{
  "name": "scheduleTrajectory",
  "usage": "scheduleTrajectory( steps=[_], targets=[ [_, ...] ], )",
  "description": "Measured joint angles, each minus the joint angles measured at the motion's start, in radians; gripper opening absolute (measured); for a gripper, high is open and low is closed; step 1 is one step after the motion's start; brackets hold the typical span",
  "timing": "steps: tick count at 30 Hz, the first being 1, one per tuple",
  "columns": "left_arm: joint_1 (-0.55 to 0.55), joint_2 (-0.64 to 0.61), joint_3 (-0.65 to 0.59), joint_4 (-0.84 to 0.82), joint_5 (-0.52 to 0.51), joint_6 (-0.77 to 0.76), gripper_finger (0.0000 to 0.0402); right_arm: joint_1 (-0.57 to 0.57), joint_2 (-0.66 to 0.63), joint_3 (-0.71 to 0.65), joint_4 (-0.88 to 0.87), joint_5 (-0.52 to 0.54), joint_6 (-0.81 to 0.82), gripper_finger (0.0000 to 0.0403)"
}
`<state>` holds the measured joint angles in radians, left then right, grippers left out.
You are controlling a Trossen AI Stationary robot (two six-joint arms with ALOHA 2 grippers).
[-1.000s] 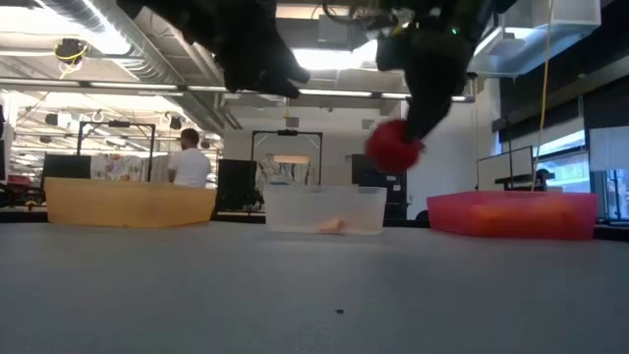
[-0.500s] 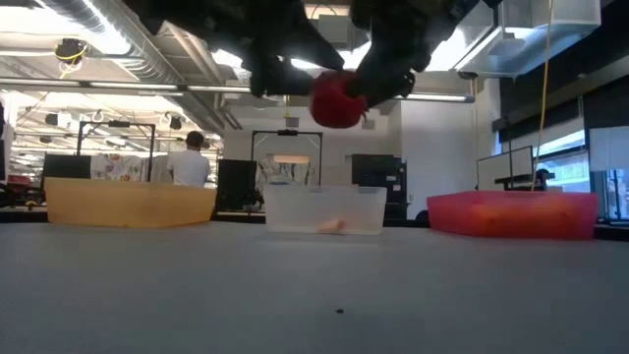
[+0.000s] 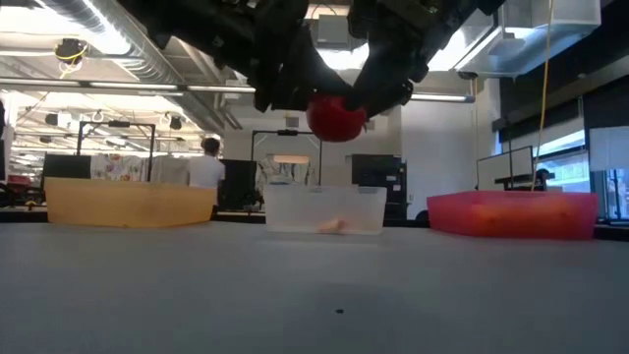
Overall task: Sort produce into baskets
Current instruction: Put the tomato into the orange bin
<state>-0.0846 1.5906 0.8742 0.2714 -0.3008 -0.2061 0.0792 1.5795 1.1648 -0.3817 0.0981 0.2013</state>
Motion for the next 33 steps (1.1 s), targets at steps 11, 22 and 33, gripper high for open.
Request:
scheduleTrajectory(
  steps=[11,22,33],
  targets=[
    [0.000,-0.053,-0.003,-0.099,-0.020,0.017,0.0240,0.003,-0.010,0.043,-0.107,-0.026,0.014,0.0333],
    [-0.009,-0.260,-0.002,-0.462,-0.150,-0.026,0.0237,0.151,-0.043,0.014,-0.229,0.180,0.151,0.0340],
    [-0.008,-0.468,-0.002,-0.878,-0.610,-0.177,0.0236,0.251,-0.042,-0.227,0.045,0.306,0.377,0.0340]
  ],
)
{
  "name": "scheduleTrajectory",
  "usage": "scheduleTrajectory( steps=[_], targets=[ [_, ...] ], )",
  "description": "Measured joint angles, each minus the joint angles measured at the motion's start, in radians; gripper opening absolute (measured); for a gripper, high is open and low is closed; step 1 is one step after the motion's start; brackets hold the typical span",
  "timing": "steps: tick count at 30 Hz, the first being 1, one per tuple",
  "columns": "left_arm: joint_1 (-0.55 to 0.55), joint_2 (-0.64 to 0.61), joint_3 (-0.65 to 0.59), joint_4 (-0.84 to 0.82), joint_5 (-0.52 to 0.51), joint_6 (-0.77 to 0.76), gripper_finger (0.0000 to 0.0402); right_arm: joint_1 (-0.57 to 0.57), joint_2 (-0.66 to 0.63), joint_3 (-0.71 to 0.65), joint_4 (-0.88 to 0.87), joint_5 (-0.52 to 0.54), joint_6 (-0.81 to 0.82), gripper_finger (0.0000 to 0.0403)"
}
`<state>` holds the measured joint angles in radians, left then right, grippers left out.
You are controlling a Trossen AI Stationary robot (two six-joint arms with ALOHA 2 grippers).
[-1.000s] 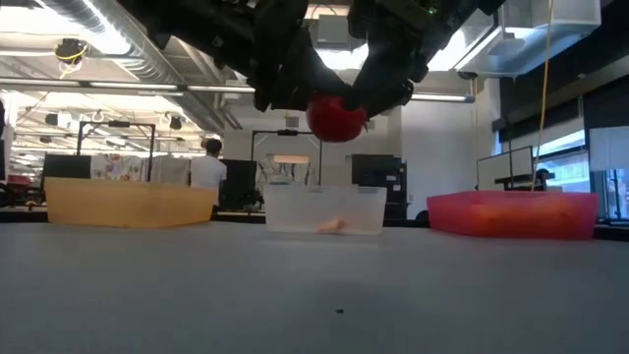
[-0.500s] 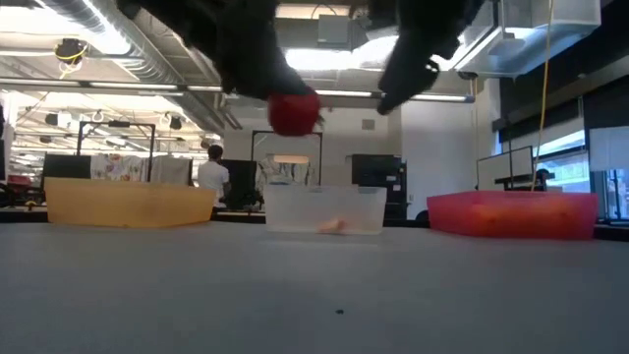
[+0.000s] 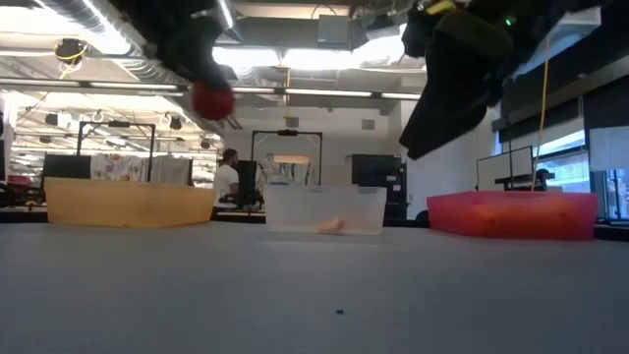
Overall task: Sort produce into baskets
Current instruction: Put the tomato into the orange bin
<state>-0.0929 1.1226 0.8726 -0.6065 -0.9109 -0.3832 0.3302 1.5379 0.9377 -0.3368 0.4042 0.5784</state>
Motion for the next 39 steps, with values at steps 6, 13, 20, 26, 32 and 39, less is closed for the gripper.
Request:
scheduleTrajectory(
  steps=[6,13,20,26,32,39],
  targets=[
    [0.007,-0.023,0.000,-0.265,-0.241,-0.295,0.0237,-0.003,0.000,-0.104,0.208,-0.021,0.013,0.0340],
    [0.136,-0.020,-0.015,-0.331,-0.219,-0.524,0.0238,-0.003,0.001,-0.120,0.268,-0.030,0.012,0.0340],
    [0.359,-0.018,-0.120,-0.184,0.041,-0.406,0.0238,-0.003,0.001,-0.120,0.267,-0.031,0.000,0.0340],
    [0.488,-0.018,-0.204,0.044,0.116,-0.252,0.0239,-0.005,0.001,-0.120,0.268,-0.029,-0.007,0.0340],
    [0.559,-0.018,-0.286,0.239,0.126,-0.129,0.0239,-0.012,0.001,-0.120,0.268,-0.030,-0.007,0.0340],
    [0.601,0.001,-0.368,0.412,0.124,-0.067,0.0239,-0.012,0.001,-0.120,0.268,-0.030,-0.008,0.0340]
  ],
)
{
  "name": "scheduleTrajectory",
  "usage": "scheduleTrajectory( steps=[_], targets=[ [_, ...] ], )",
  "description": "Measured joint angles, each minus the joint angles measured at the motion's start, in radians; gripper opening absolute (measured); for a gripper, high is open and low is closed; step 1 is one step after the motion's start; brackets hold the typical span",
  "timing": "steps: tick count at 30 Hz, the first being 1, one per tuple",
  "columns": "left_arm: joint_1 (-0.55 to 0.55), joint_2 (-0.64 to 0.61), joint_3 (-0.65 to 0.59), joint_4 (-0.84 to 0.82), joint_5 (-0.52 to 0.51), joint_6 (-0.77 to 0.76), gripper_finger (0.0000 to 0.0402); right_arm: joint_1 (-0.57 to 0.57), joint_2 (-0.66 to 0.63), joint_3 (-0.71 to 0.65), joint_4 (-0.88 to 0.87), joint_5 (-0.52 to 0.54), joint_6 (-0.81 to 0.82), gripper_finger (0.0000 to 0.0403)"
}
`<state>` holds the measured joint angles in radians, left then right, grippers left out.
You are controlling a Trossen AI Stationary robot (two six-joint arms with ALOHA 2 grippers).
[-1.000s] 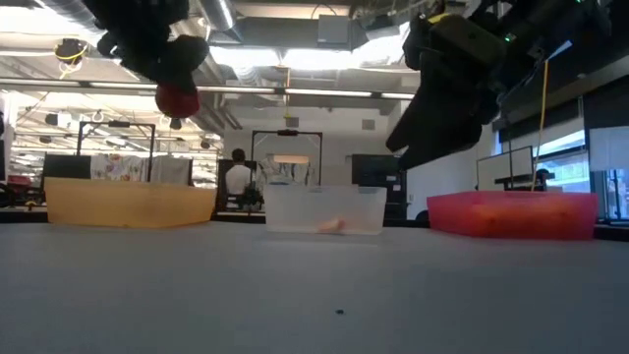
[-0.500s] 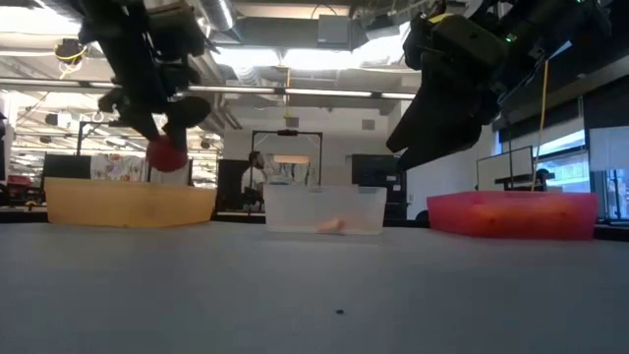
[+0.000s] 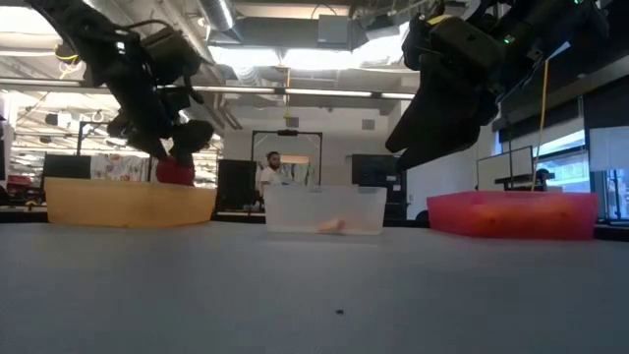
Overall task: Sort produce into baskets
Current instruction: Put the tomato into the orange bin, then put the lemon into the pink bin
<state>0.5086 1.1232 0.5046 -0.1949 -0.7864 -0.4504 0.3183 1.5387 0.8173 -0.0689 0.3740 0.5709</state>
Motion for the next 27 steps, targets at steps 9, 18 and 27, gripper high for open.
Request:
scheduleTrajectory(
  steps=[9,18,27],
  targets=[
    [0.037,0.096,-0.034,0.097,-0.038,0.000,0.0277,-0.006,0.000,0.000,0.000,-0.001,-0.003,0.0340],
    [0.026,0.114,-0.034,0.113,-0.040,0.041,0.0309,-0.019,0.000,0.000,0.001,-0.015,-0.003,0.0340],
    [-0.042,0.071,-0.032,0.105,-0.024,0.078,0.0317,-0.027,0.000,0.000,0.008,-0.038,-0.003,0.0340]
  ],
)
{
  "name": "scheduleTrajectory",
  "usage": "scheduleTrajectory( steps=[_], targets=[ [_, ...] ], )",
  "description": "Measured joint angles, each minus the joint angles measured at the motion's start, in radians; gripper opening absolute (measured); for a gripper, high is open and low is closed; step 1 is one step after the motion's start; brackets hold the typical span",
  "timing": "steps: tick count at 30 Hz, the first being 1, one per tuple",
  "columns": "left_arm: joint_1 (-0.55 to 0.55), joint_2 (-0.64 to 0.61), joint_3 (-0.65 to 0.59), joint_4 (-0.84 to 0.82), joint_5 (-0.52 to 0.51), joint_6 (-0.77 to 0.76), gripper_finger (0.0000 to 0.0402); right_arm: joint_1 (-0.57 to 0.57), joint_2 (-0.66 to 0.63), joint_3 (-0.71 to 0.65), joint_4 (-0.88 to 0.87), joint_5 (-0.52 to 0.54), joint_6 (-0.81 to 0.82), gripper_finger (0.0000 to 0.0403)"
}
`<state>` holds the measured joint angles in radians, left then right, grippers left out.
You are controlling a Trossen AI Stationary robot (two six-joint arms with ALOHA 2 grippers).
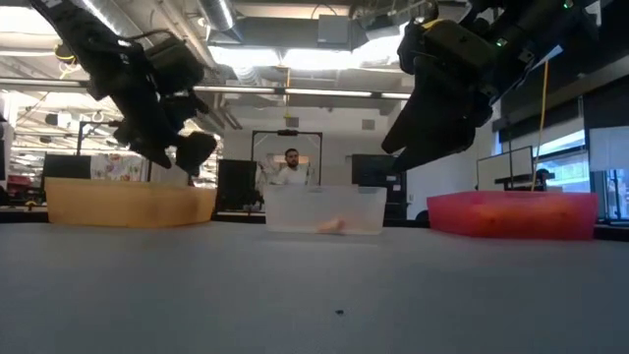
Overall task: Sort produce into baskets
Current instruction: Put the lemon into the pink bin
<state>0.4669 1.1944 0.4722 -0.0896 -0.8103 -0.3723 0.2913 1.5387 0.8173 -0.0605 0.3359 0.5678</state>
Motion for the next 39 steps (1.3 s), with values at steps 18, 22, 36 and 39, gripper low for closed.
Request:
scheduleTrajectory(
  steps=[18,22,36,39],
  targets=[
    [-0.288,-0.267,0.036,0.022,0.174,-0.094,0.0317,0.005,-0.103,0.000,-0.118,-0.051,-0.006,0.0340],
    [-0.345,-0.248,0.036,0.019,0.176,-0.098,0.0318,0.039,-0.169,0.001,-0.213,-0.137,0.032,0.0340],
    [-0.421,-0.203,0.036,0.024,0.176,-0.120,0.0318,0.251,-0.229,0.049,-0.596,-0.393,0.441,0.0340],
    [-0.421,-0.203,0.036,0.024,0.175,-0.125,0.0318,0.280,-0.229,0.111,-0.719,-0.398,0.502,0.0340]
  ],
)
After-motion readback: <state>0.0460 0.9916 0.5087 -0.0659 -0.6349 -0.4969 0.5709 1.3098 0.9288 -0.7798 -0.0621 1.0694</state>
